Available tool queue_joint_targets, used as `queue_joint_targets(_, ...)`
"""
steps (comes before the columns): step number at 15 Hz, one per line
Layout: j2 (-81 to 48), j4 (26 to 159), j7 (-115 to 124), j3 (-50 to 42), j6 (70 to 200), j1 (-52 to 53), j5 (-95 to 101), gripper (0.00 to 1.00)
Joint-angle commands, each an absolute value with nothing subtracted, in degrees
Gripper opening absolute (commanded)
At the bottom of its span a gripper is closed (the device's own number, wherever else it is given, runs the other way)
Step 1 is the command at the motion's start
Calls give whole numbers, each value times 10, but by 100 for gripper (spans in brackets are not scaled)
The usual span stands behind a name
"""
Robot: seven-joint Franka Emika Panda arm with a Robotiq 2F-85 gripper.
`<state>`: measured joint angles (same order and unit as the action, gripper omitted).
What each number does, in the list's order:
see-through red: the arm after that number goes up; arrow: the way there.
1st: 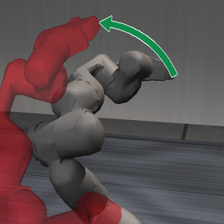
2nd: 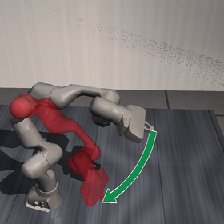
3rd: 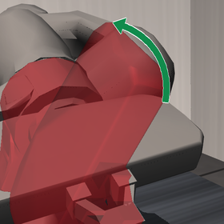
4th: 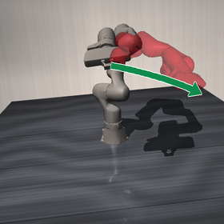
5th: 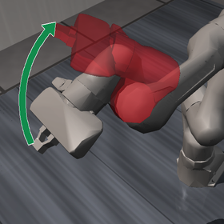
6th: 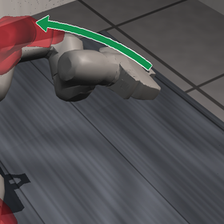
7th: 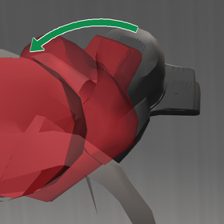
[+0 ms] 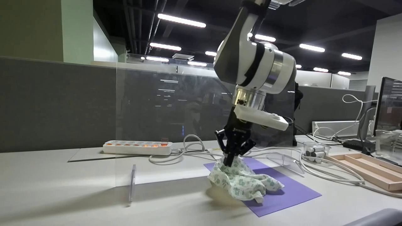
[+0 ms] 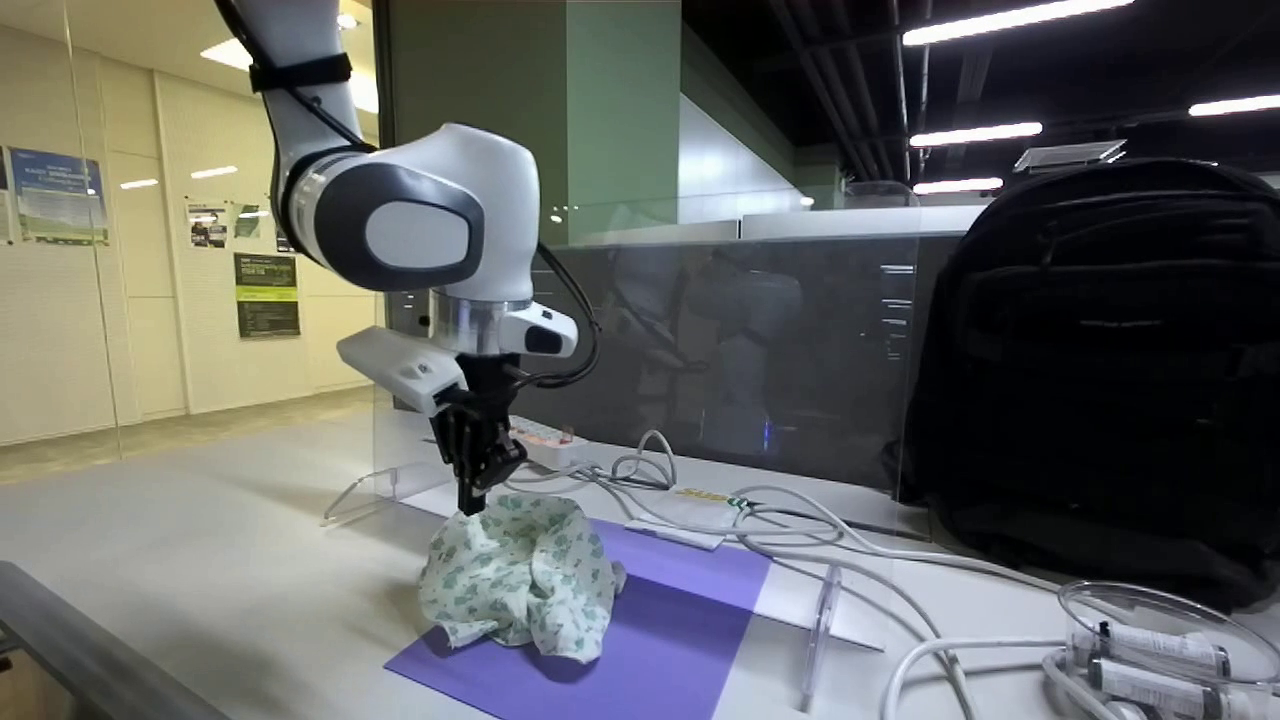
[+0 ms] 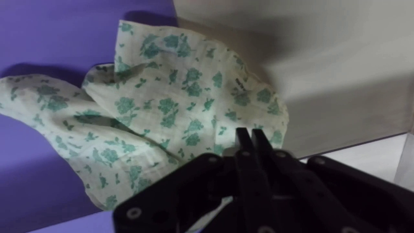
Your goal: Hang the towel on the transparent stand on table
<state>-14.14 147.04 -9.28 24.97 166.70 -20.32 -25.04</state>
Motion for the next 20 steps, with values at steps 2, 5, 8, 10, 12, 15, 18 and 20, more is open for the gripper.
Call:
queue_joint_targets(2,-118,1486,-39,154,1692,-125,-253,46)
queue_joint_targets(5,-124,1487,14,141,1723,-107,-254,66)
queue_joint_targets(8,-125,1490,43,146,1748,-94,-262,88)
queue_joint_targets(10,-128,1491,62,143,1768,-79,-263,98)
queue_joint_targets(12,-136,1493,95,120,1795,-50,-256,100)
queue_joint_targets(15,-160,1487,163,50,1797,11,-232,100)
queue_joint_targets(18,-161,1488,132,43,1785,17,-245,100)
queue_joint_targets(20,-163,1488,130,51,1789,13,-246,100)
